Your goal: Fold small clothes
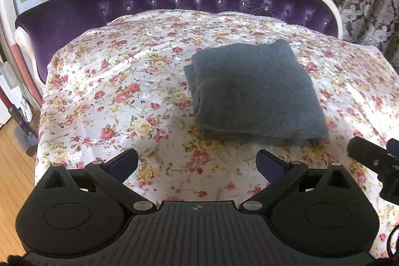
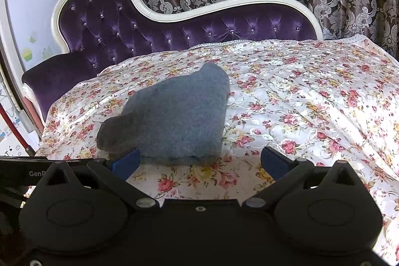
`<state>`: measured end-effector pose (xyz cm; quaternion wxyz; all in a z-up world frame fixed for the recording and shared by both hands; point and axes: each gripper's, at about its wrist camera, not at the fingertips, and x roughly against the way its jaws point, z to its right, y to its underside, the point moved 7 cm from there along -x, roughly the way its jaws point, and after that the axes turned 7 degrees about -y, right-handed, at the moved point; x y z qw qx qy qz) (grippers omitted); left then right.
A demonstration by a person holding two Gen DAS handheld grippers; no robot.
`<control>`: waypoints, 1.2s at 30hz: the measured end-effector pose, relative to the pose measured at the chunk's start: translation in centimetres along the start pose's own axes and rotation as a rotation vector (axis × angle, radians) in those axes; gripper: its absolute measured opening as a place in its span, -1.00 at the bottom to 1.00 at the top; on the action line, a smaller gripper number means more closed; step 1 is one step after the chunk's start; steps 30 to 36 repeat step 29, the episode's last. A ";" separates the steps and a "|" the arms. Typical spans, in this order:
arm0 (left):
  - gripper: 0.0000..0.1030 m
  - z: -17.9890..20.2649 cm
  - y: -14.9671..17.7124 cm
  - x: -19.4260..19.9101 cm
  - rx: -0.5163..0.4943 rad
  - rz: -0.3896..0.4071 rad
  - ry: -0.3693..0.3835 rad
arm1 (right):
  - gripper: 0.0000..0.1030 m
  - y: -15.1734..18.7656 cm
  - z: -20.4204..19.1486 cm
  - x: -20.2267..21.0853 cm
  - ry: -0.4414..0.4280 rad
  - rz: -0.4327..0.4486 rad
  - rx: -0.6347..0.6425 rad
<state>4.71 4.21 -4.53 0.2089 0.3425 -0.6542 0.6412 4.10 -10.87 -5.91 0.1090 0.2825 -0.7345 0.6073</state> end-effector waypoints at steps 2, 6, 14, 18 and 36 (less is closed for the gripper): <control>0.99 0.0 0.1 0.0 -0.004 -0.001 0.000 | 0.99 0.0 0.0 -0.1 -0.001 -0.004 0.002; 0.99 0.1 0.1 0.0 -0.006 -0.004 0.004 | 0.99 0.0 0.0 -0.3 -0.006 -0.012 0.002; 0.99 0.3 0.2 0.0 -0.009 -0.005 0.011 | 0.99 0.0 -0.1 -0.4 -0.007 -0.013 0.002; 0.99 0.3 0.2 0.0 -0.010 -0.005 0.012 | 0.99 0.0 -0.1 -0.4 -0.008 -0.015 0.002; 0.99 0.3 0.2 0.0 -0.016 -0.003 0.015 | 0.99 0.2 -0.2 -0.6 -0.014 -0.023 -0.002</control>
